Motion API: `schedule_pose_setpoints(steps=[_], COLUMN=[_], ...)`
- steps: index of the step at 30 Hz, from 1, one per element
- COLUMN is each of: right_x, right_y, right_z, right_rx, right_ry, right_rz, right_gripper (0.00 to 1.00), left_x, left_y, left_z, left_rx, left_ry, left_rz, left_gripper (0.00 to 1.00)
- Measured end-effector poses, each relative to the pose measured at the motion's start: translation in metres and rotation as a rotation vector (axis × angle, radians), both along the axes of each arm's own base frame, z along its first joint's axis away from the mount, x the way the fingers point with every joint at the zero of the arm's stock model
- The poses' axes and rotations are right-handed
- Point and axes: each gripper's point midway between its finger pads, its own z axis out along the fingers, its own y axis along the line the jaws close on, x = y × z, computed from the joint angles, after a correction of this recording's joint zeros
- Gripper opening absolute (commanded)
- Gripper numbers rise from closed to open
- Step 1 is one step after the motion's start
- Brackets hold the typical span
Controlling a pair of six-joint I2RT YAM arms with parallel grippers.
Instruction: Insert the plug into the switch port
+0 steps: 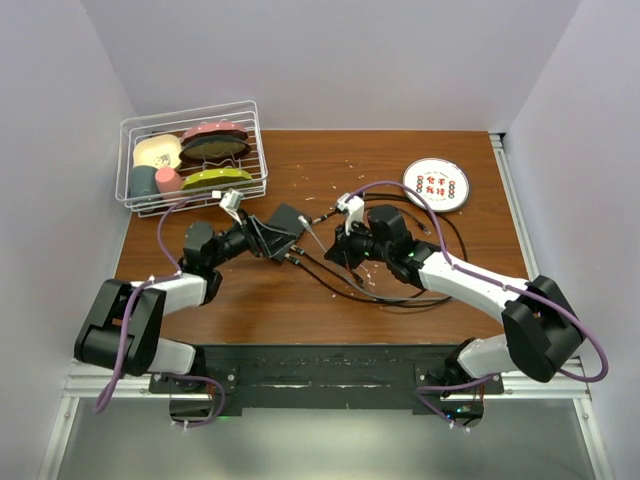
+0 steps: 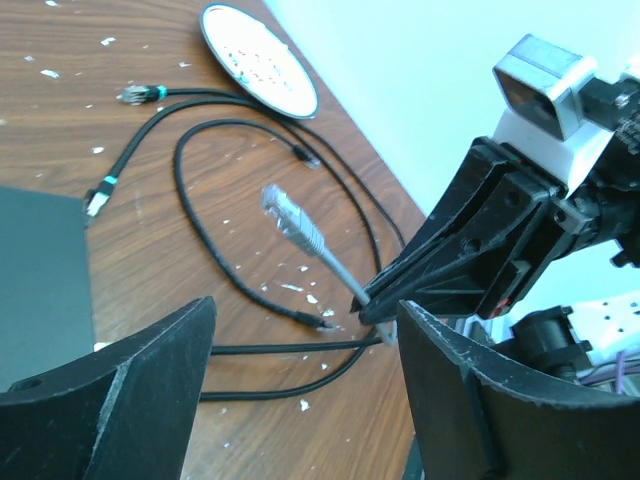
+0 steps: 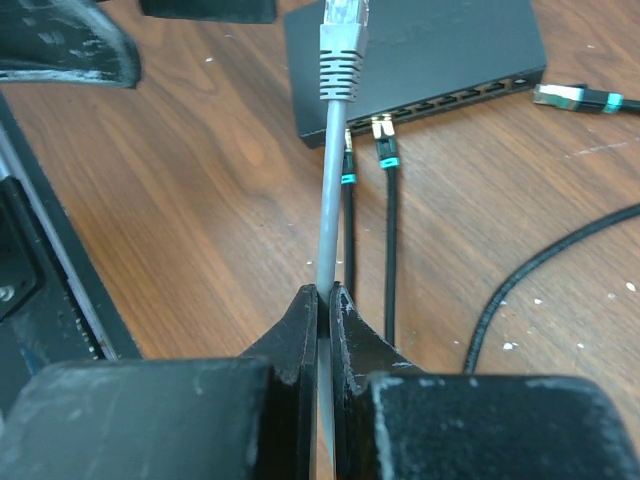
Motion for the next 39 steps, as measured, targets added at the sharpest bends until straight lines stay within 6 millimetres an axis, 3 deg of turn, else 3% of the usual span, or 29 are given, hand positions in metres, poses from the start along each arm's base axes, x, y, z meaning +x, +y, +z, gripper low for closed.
schedule_pose_setpoints(steps=[10, 21, 24, 25, 26, 30, 31, 34, 39], right_x=[-0.011, -0.027, -0.033, -0.035, -0.035, -0.039, -0.038, -0.036, -0.033], right_y=[0.007, 0.015, 0.018, 0.019, 0.019, 0.018, 0.018, 0.018, 0.021], right_z=[0.0, 0.005, 0.003, 0.002, 0.001, -0.003, -0.003, -0.002, 0.02], right_rx=[0.015, 0.019, 0.008, 0.005, -0.003, -0.021, -0.023, -0.022, 0.028], right_ry=[0.013, -0.001, -0.001, 0.0, -0.001, 0.007, 0.003, -0.003, -0.038], right_rz=[0.052, 0.096, 0.111, 0.114, 0.11, 0.111, 0.109, 0.097, 0.092], right_gripper=[0.0, 0.0, 0.0, 0.04, 0.1, 0.4, 0.52, 0.68, 0.73], left_x=[0.001, 0.015, 0.017, 0.017, 0.018, 0.017, 0.016, 0.011, -0.009], left_y=[-0.006, -0.01, -0.012, -0.013, -0.013, -0.014, -0.014, -0.016, -0.017], left_z=[-0.001, 0.002, 0.0, -0.001, -0.001, 0.005, 0.007, 0.01, 0.022], left_rx=[-0.059, -0.09, -0.094, -0.096, -0.097, -0.111, -0.113, -0.113, -0.105], left_ry=[0.033, 0.05, 0.058, 0.059, 0.058, 0.034, 0.024, 0.005, -0.048], left_rz=[-0.032, -0.035, -0.039, -0.04, -0.041, -0.053, -0.06, -0.088, -0.144], left_gripper=[0.67, 0.42, 0.19, 0.03, 0.0, 0.0, 0.0, 0.0, 0.0])
